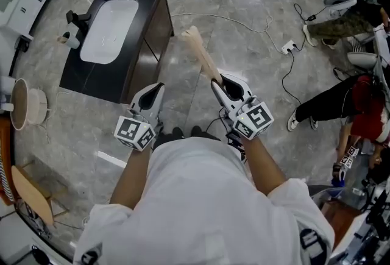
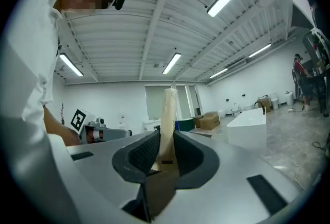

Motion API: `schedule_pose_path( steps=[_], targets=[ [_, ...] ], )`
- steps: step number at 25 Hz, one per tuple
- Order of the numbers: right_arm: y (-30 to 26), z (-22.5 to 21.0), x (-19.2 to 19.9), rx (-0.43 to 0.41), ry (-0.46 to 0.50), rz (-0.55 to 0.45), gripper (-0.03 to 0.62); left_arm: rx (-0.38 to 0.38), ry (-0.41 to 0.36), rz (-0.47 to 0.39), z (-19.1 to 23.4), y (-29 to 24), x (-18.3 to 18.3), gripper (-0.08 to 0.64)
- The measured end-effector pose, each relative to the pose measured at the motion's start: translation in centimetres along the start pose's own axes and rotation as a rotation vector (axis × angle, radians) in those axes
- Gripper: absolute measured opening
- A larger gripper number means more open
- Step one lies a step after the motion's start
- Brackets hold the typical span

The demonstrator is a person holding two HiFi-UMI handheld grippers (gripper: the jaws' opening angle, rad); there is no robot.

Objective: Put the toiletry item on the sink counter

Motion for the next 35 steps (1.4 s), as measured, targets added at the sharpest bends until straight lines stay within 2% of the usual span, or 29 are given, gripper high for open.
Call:
schedule_pose_path(
  steps=[10,16,25,30,35],
  targets=[
    [1.2,-1.4,0.6,0.018,0.000,0.009,0.085,-0.030,-0.034,-0.005,-1.0,-0.4,0.1,0.017],
    [0.4,-2.5,0.8,0.028,-0.010,0.018,0.086,-0.054,-0.030,0.004,0.3,-1.1,0.2,0.017],
    [-2.7,-6.9,1.3,0.061,-0.035,0.048,0.086,-0.054,0.023,0.007,4.3,-5.5,0.6,0.017],
    [-7.0,-10.7,0.9,0.046,-0.023,0.065,0.086,-0.057,0.034,0.000,8.1,-9.8,-0.1,0.017],
    [-12.1,-14.9,0.2,0.034,-0.050,0.072,0.086,-0.054,0.063,0.006,12.4,-14.1,-1.0,0.017]
  ],
)
Point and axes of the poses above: the fingertips, and each gripper's own axes: y backward along the fingers, z to its left, x out of its underside, the point moved 6 cm from there along y, backward along the fingers, and after that the axes turned 3 degrees about -x, right-handed, at the moved point
